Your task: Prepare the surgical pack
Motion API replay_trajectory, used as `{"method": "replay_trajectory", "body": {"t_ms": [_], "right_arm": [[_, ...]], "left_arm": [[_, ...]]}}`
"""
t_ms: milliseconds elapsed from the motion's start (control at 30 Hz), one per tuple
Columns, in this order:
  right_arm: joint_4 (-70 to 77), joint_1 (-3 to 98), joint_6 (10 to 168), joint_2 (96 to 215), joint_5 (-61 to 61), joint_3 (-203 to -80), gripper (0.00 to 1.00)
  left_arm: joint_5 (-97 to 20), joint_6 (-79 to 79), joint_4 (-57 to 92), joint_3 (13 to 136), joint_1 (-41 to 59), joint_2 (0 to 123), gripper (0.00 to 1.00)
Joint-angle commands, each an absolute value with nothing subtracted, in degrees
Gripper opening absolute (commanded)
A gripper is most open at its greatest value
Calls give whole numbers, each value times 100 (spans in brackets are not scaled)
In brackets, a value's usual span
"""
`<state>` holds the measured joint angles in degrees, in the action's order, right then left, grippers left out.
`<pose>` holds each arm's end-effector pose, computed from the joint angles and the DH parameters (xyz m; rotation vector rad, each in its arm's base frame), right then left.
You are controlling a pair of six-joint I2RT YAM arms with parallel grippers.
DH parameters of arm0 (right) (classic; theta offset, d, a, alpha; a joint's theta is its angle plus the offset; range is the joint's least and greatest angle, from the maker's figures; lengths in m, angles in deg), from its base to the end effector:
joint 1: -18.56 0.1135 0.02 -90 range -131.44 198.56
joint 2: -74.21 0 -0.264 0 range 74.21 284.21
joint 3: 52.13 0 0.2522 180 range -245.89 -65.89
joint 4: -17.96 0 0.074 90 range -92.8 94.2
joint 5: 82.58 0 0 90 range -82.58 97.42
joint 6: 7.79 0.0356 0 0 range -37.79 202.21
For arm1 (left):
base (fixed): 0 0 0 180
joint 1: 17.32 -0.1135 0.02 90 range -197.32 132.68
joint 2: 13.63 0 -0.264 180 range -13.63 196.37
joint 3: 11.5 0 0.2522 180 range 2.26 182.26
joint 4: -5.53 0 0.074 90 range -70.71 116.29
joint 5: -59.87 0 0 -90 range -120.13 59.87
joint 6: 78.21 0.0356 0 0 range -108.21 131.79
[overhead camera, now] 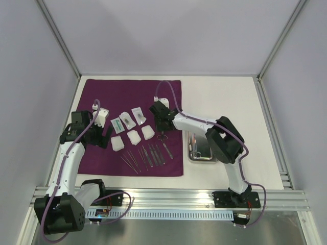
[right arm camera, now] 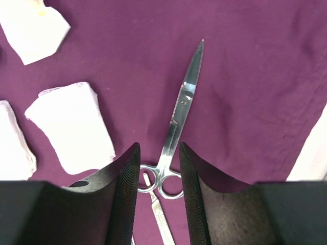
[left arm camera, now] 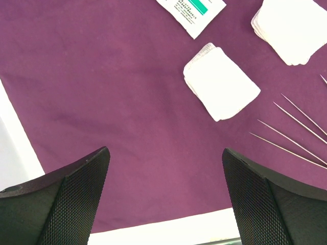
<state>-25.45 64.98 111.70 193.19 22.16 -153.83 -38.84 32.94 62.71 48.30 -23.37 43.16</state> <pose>0.3111 0.3138 0.1750 -0.2935 2.5649 0.1518 0.1907 0.0148 0.2591 0.3894 2.4699 0.0050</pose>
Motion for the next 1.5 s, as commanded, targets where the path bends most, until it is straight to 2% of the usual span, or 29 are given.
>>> {"method": "replay_trajectory", "body": {"t_ms": [0, 233, 367, 633, 1033, 1467], "right_arm": [[-2594, 6532, 11156, 19506, 2403, -15633, 39], [-2682, 6602, 11235, 19822, 2394, -15633, 38], [-2665, 6620, 11288, 19858, 2333, -15502, 33], [-2498, 6620, 11332, 19692, 2210, -15299, 0], [-1848, 6602, 11270, 18699, 1718, -14719, 0], [-1724, 6523, 11183, 18232, 1655, -14341, 0]], "left_arm": [[-3918, 3315, 6157, 4814, -2365, 4279, 100], [-3927, 3324, 6174, 4822, -2356, 4235, 100], [-3927, 3332, 6166, 4805, -2365, 4235, 100], [-3936, 3323, 6174, 4814, -2365, 4244, 100], [-3918, 3315, 6227, 4875, -2365, 4191, 100], [-3892, 3350, 6253, 4910, -2365, 4191, 100]]}}
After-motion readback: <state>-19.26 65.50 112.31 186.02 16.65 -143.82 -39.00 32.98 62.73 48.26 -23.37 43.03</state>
